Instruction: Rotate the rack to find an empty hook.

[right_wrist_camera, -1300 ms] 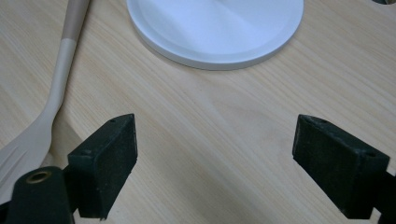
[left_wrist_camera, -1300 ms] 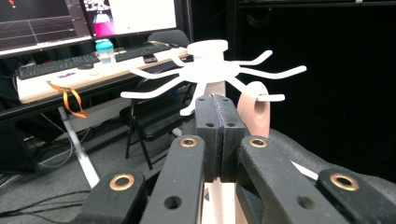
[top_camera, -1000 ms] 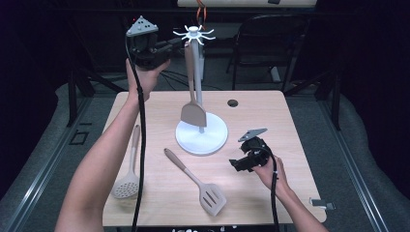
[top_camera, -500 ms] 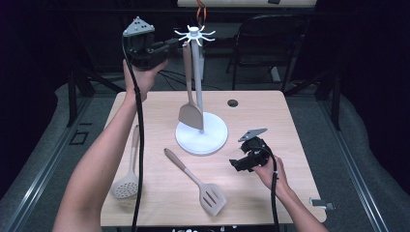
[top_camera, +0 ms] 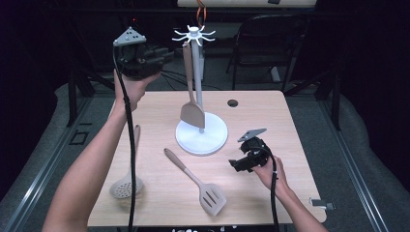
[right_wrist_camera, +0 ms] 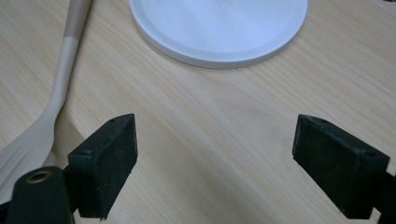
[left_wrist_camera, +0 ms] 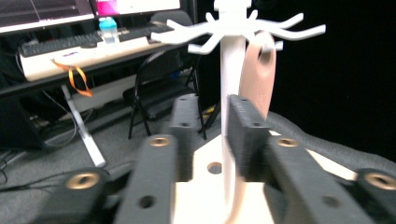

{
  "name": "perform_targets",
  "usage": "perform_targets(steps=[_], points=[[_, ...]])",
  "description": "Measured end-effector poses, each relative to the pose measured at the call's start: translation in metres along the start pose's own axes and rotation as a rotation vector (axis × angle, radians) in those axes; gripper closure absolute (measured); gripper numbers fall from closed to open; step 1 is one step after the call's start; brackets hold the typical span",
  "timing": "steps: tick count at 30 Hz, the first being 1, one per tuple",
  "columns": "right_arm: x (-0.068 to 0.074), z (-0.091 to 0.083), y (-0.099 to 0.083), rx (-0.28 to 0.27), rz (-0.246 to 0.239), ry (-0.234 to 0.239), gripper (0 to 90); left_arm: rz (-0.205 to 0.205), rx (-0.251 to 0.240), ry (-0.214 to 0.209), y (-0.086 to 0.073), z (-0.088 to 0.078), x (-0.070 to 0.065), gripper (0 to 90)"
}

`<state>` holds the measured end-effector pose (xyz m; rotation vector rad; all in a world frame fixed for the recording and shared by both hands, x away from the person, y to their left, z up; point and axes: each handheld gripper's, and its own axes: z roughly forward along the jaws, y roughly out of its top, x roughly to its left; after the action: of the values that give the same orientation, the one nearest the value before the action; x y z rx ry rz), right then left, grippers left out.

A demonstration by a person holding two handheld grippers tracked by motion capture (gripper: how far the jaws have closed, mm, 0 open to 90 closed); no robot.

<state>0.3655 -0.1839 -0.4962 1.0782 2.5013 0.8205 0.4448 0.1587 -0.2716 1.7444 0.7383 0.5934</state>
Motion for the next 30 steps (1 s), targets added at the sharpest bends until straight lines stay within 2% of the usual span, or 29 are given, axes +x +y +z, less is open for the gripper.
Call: perform_targets(steps=[5, 8, 12, 15, 22, 30], points=[[0.001, 0.001, 0.000, 0.002, -0.001, 0.003, 13.6, -0.017, 0.044, -0.013, -0.013, -0.003, 0.001, 47.2], [0.001, 0.001, 0.000, 0.003, -0.003, 0.004, 13.5, -0.006, 0.073, -0.013, -0.021, -0.004, 0.000, 38.3], [0.002, 0.002, 0.000, 0.004, -0.001, 0.003, 13.6, -0.007, 0.087, -0.019, -0.033, -0.009, -0.002, 29.4], [0.002, 0.002, 0.000, 0.008, -0.004, 0.007, 13.5, -0.013, 0.100, -0.017, -0.043, -0.012, -0.004, 25.1], [0.003, 0.003, 0.000, 0.020, -0.013, 0.007, 13.5, -0.023, 0.144, -0.010, -0.070, -0.015, -0.008, 21.0], [0.005, 0.005, 0.001, 0.030, -0.021, 0.005, 13.7, -0.090, 0.204, -0.036, -0.109, -0.014, -0.009, 17.3]])
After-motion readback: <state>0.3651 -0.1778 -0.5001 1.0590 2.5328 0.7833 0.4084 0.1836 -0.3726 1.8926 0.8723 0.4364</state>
